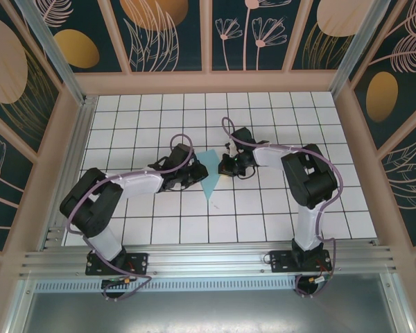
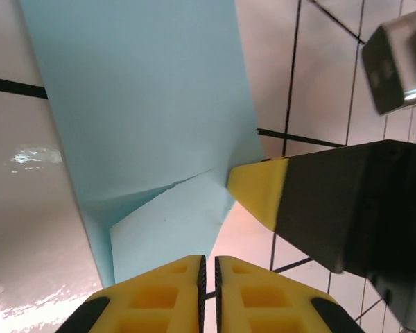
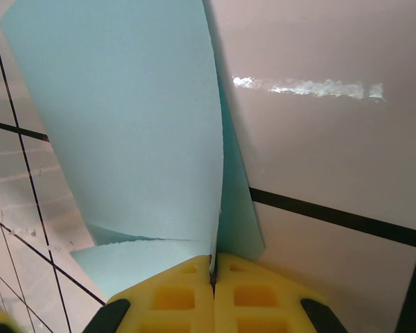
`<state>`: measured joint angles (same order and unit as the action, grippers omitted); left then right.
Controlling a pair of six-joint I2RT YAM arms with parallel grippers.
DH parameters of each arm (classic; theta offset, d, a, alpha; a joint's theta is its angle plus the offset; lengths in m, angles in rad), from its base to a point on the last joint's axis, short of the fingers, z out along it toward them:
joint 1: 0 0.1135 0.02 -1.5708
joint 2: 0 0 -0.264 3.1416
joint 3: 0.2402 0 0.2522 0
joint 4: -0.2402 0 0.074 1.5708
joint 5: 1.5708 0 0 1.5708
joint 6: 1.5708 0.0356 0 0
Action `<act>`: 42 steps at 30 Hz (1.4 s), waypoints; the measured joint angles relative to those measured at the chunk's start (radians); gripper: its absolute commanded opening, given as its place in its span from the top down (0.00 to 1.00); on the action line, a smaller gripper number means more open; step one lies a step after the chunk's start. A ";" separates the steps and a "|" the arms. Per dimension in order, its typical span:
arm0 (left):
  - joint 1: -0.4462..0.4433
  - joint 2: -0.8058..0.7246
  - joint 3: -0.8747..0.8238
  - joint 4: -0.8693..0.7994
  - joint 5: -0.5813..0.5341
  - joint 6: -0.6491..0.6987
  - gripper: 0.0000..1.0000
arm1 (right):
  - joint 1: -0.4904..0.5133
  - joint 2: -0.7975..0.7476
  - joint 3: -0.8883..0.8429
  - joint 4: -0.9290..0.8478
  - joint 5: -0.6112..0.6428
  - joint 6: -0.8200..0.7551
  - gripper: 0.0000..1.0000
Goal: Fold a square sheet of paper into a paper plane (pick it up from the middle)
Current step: Fourth fold the wing at the center of the table.
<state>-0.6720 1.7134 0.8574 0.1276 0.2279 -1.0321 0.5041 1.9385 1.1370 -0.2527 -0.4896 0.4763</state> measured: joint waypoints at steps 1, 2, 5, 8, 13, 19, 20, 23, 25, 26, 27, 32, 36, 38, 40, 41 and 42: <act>0.000 0.018 0.000 0.001 0.002 -0.002 0.90 | 0.001 0.000 0.003 -0.002 0.001 0.000 0.96; 0.000 0.039 0.000 0.000 0.004 -0.003 0.91 | 0.002 0.000 0.007 -0.005 0.002 0.000 0.95; 0.000 0.076 0.000 -0.022 -0.009 -0.004 0.96 | 0.005 0.000 0.017 -0.012 0.003 0.000 0.96; 0.000 0.080 0.001 -0.039 -0.034 -0.003 0.99 | 0.007 0.000 0.024 -0.016 0.003 0.000 0.96; 0.000 0.080 0.001 -0.039 -0.050 -0.004 1.00 | 0.008 0.000 0.032 -0.018 -0.009 0.001 0.96; 0.000 0.082 0.001 -0.038 -0.050 -0.004 1.00 | 0.010 0.000 0.041 -0.006 -0.065 0.026 0.95; 0.000 0.082 0.001 -0.037 -0.050 -0.004 1.00 | 0.011 0.000 0.042 -0.001 -0.076 0.032 0.95; 0.000 0.082 0.001 -0.035 -0.050 -0.003 1.00 | 0.022 0.000 0.049 0.011 -0.099 0.057 0.95; 0.000 0.082 0.001 -0.034 -0.050 -0.003 1.00 | 0.030 0.000 0.056 0.021 -0.111 0.073 0.94; 0.000 0.082 0.001 -0.034 -0.050 -0.003 1.00 | 0.035 0.000 0.059 0.026 -0.113 0.082 0.94; 0.000 0.082 0.001 -0.034 -0.049 -0.003 1.00 | 0.041 0.000 0.061 0.031 -0.114 0.090 0.94; 0.000 0.080 -0.006 -0.019 -0.049 -0.003 1.00 | 0.067 0.000 0.063 0.047 -0.114 0.130 0.95; 0.005 0.063 -0.031 0.000 -0.049 -0.004 1.00 | 0.072 0.000 0.063 0.053 -0.113 0.159 0.95; 0.013 0.042 -0.056 0.011 -0.050 -0.005 0.99 | 0.072 0.000 0.063 0.059 -0.113 0.174 0.96; 0.019 0.015 -0.082 0.024 -0.053 -0.008 0.98 | 0.072 0.000 0.063 0.067 -0.110 0.192 0.96; 0.022 -0.003 -0.097 0.036 -0.053 -0.009 0.97 | 0.072 0.000 0.063 0.070 -0.110 0.200 0.95; 0.024 -0.018 -0.109 0.050 -0.053 -0.010 0.96 | 0.072 0.000 0.063 0.074 -0.110 0.207 0.96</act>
<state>-0.6476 1.6955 0.7479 0.1772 0.1753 -1.0420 0.5758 1.9381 1.1999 -0.1791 -0.5999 0.6834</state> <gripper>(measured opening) 0.058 0.068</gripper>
